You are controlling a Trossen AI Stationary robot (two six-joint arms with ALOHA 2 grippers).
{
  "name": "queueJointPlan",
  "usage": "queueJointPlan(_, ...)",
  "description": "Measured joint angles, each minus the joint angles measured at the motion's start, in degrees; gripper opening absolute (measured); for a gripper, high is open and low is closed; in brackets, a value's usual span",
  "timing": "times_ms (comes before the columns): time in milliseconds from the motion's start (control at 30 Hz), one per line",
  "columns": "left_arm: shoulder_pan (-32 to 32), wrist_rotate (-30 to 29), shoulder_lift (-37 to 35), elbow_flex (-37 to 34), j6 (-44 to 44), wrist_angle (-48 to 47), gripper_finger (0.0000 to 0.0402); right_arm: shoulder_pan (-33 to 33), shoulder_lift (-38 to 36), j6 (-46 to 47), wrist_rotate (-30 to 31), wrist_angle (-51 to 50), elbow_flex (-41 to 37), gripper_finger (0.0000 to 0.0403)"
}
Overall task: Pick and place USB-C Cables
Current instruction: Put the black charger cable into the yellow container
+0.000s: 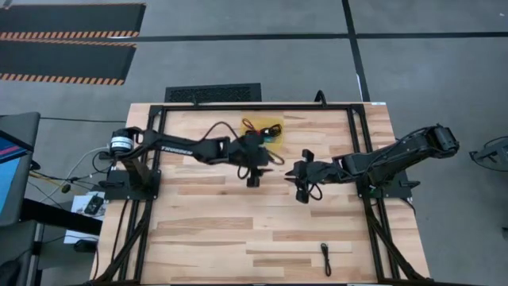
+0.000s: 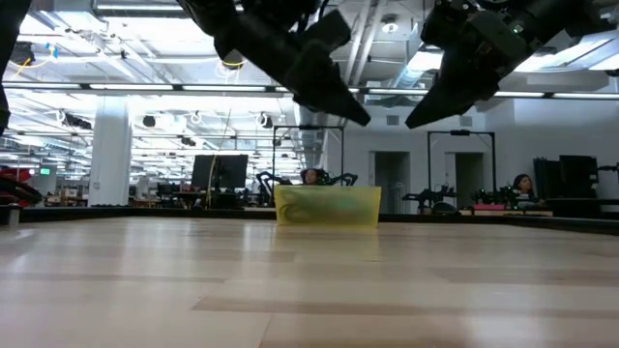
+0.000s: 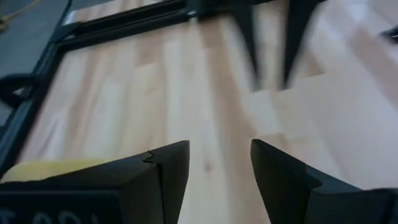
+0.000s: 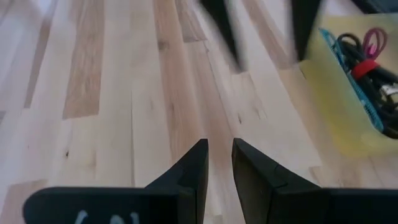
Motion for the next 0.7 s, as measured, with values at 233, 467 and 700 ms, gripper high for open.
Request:
queueJointPlan(233, -5.4, -0.5, 0.0, 0.0, -2.2, -0.8, 0.0163, -3.1, 0.0, -4.1, 1.7, 3.9, 0.0, 0.0098)
queueJointPlan(467, -9.4, -1.3, 0.0, 0.0, -2.2, 5.7, 0.0162, -4.3, -0.4, 5.3, 1.2, -1.0, 0.0, 0.0098)
queueJointPlan(700, -12.7, -0.7, 2.0, 0.2, -2.2, 16.2, 0.0162, 3.8, -3.0, 21.1, 2.9, -13.3, 0.0, 0.0084)
